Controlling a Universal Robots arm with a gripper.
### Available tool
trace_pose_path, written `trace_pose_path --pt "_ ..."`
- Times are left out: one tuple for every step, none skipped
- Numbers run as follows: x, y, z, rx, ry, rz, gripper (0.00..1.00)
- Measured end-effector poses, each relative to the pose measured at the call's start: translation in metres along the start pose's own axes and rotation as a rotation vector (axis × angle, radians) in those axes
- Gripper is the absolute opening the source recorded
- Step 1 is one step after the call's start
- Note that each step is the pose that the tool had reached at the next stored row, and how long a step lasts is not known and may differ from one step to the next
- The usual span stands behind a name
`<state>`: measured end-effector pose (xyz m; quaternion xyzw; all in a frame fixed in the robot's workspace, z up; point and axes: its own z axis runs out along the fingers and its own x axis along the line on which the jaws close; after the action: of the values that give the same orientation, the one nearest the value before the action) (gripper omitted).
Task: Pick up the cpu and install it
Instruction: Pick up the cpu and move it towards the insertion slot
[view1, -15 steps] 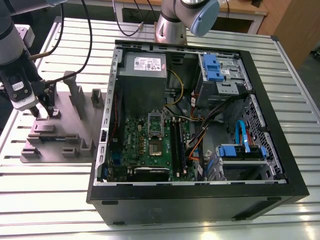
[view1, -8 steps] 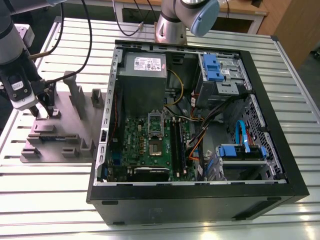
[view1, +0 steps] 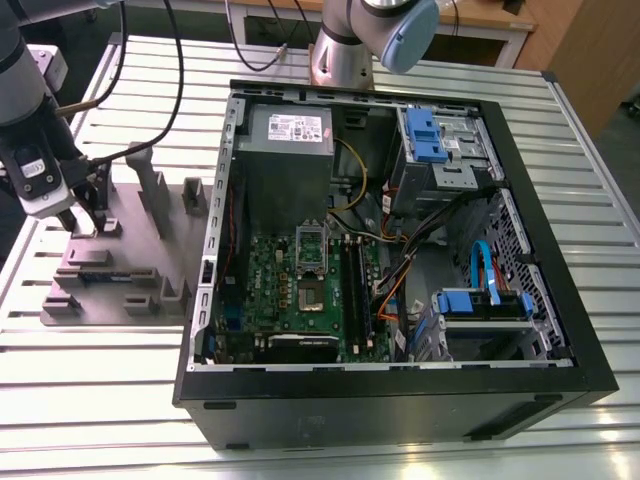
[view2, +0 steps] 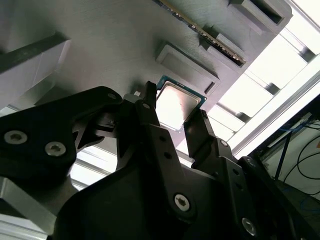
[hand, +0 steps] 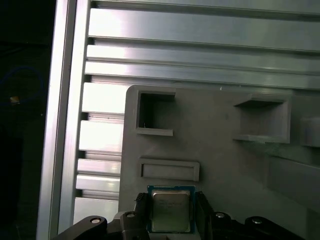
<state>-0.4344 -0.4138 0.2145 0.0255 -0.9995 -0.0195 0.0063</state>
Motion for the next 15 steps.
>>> trace_pose_path --pt "0.0000 0.0000 -0.0006 0.0000 0.0000 0.000 0.47" --pt "0.0000 0.0000 -0.0012 0.0000 0.0000 0.000 0.47" --pt "0.0000 0.0001 -0.0020 0.0000 0.0000 0.000 0.47" --pt "0.0000 0.0001 -0.0027 -0.0001 -0.0001 0.000 0.47" --pt "0.0000 0.0001 -0.0036 0.0000 0.0000 0.000 0.47" --pt "0.0000 0.0002 -0.0044 0.0000 -0.0001 0.000 0.47" --pt "0.0001 0.0002 -0.0052 0.0000 -0.0001 0.000 0.47" --pt "0.0001 0.0002 -0.0062 -0.0001 -0.0001 0.000 0.47" --pt "0.0001 0.0003 -0.0072 0.0000 0.0000 0.000 0.47" --pt "0.0001 0.0003 -0.0081 -0.0001 -0.0001 0.000 0.47" --pt "0.0001 0.0003 -0.0087 -0.0001 -0.0001 0.000 0.47" --pt "0.0001 0.0004 -0.0090 -0.0002 -0.0004 0.000 0.47" --pt "0.0001 0.0004 -0.0094 -0.0001 -0.0003 0.000 0.47" --pt "0.0001 0.0004 -0.0099 -0.0001 -0.0001 0.000 0.47" --pt "0.0001 0.0004 -0.0103 -0.0001 -0.0001 0.000 0.47"
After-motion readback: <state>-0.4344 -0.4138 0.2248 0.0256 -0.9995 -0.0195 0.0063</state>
